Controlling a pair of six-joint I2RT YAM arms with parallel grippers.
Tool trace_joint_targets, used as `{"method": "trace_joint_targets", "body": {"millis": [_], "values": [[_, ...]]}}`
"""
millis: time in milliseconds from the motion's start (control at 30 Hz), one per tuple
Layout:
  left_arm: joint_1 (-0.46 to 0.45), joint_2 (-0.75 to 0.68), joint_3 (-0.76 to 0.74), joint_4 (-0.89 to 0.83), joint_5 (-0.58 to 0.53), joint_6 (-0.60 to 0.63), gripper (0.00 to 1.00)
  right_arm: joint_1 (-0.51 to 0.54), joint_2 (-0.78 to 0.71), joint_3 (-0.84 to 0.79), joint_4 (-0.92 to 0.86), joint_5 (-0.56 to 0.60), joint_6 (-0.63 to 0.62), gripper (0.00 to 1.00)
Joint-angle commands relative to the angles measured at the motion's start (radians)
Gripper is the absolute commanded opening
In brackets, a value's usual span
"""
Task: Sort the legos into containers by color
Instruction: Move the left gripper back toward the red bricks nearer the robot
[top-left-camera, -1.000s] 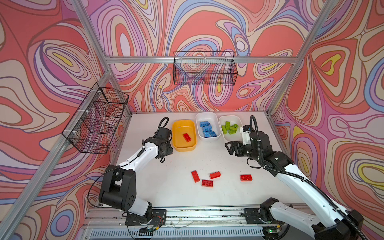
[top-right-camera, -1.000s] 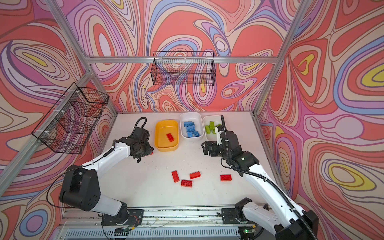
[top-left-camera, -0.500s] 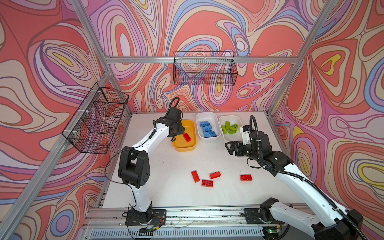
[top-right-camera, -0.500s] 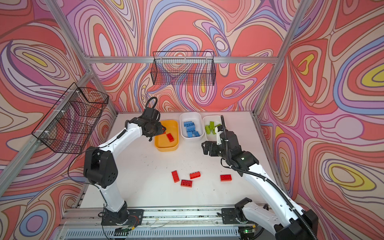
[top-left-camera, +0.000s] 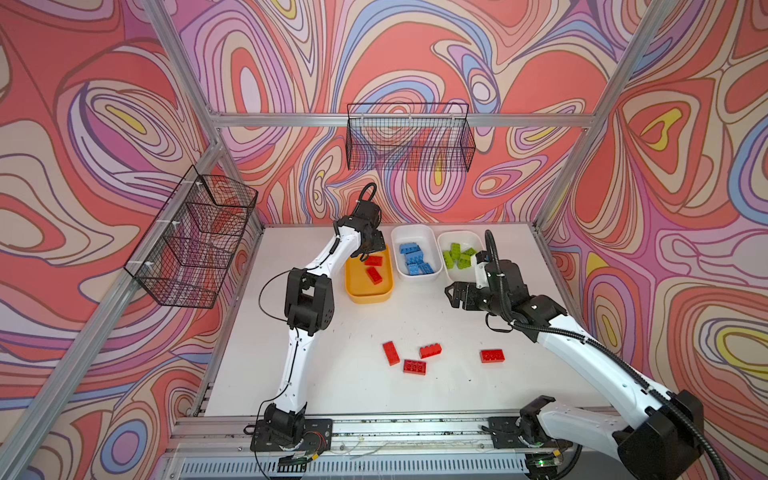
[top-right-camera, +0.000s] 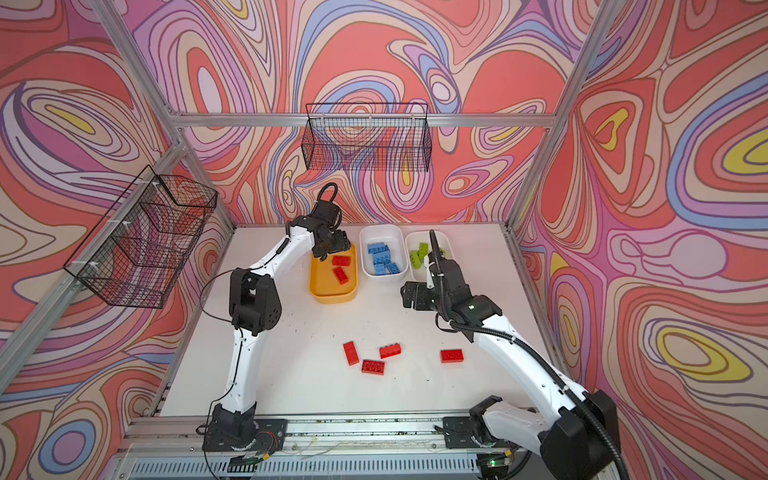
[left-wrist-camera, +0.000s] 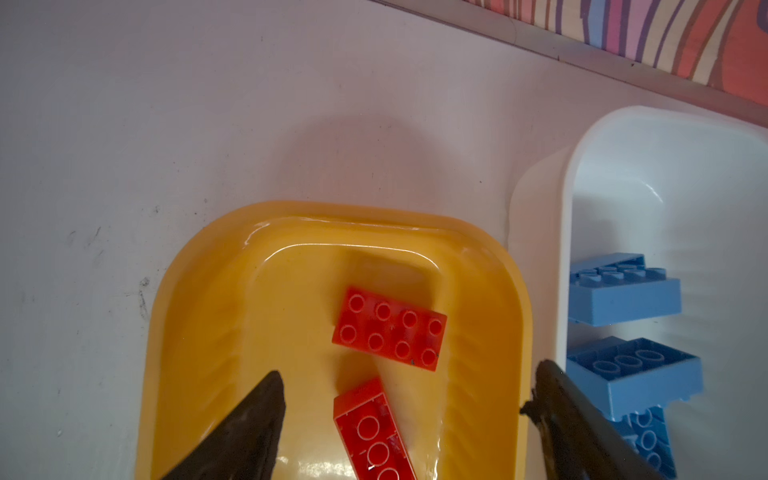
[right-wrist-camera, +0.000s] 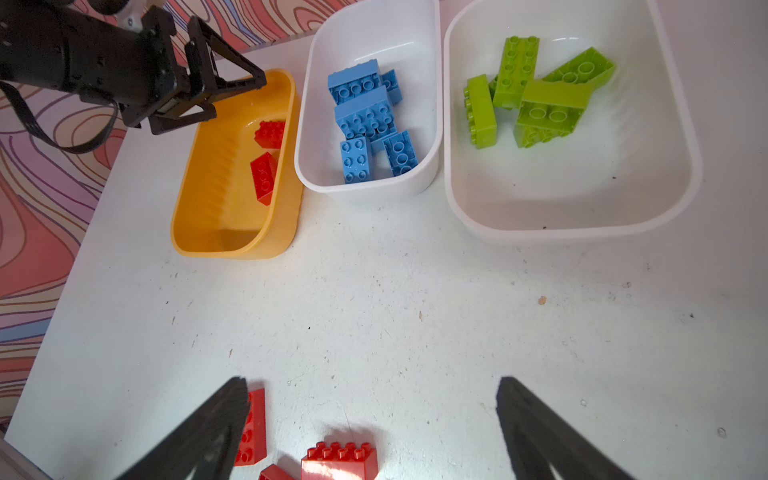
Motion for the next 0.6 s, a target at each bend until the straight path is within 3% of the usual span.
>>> {"method": "trace_joint_targets", "body": {"millis": [0, 333, 567], "values": [[0.0, -0.04, -0.016, -0.06, 0.002, 0.011, 0.83, 0.002, 0.022, 0.04, 0.012, 0.024, -0.018, 0.98], [-0.081, -0.584, -0.715, 0.163, -0.005, -0.086, 0.83, 0.002, -0.014, 0.007, 0.017, 0.021, -0.003, 0.98], [-0.314, -0.903, -1.115, 0.217, -0.095, -0.256, 0.82, 0.003, -0.084, -0.039, 0.0, 0.006, 0.008, 0.98]]}}
